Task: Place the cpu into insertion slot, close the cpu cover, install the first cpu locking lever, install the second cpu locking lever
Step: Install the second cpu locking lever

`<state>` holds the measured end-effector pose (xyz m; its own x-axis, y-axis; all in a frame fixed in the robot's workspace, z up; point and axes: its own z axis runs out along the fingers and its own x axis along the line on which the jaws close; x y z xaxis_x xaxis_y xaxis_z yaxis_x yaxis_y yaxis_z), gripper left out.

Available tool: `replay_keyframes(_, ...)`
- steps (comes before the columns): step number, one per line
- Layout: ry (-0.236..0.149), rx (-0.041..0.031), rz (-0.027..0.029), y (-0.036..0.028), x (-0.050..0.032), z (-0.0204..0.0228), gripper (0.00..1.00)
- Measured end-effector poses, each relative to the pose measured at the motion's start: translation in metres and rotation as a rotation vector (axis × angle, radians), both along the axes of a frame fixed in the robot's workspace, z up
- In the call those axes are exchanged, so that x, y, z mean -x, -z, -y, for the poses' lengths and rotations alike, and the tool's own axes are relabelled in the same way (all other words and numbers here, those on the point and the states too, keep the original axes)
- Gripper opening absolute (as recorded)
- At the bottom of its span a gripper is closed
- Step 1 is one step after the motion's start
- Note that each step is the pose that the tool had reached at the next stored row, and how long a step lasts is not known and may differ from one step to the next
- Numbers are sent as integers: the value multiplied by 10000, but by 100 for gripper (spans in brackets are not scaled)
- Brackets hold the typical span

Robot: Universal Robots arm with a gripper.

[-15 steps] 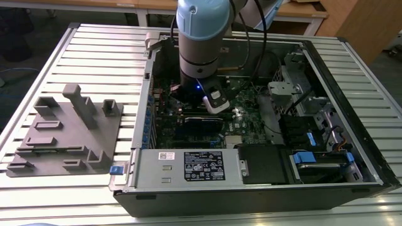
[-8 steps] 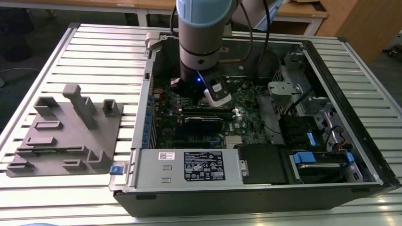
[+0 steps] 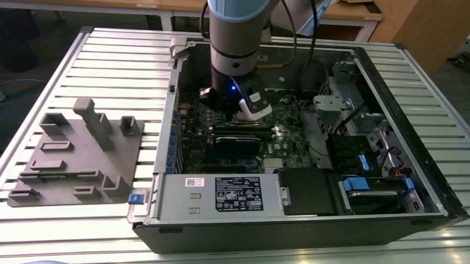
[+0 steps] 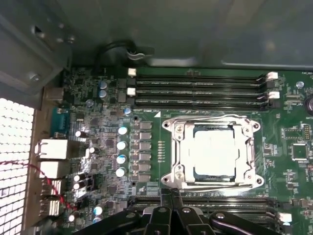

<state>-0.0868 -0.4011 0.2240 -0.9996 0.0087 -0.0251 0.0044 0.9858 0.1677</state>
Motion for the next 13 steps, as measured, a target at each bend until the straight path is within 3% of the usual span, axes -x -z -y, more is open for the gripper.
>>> replay_keyframes(10, 24, 6, -1, 22, -315, -69, 11)
replay_keyframes(13, 23, 13, -3, 30, -401, -116, 11)
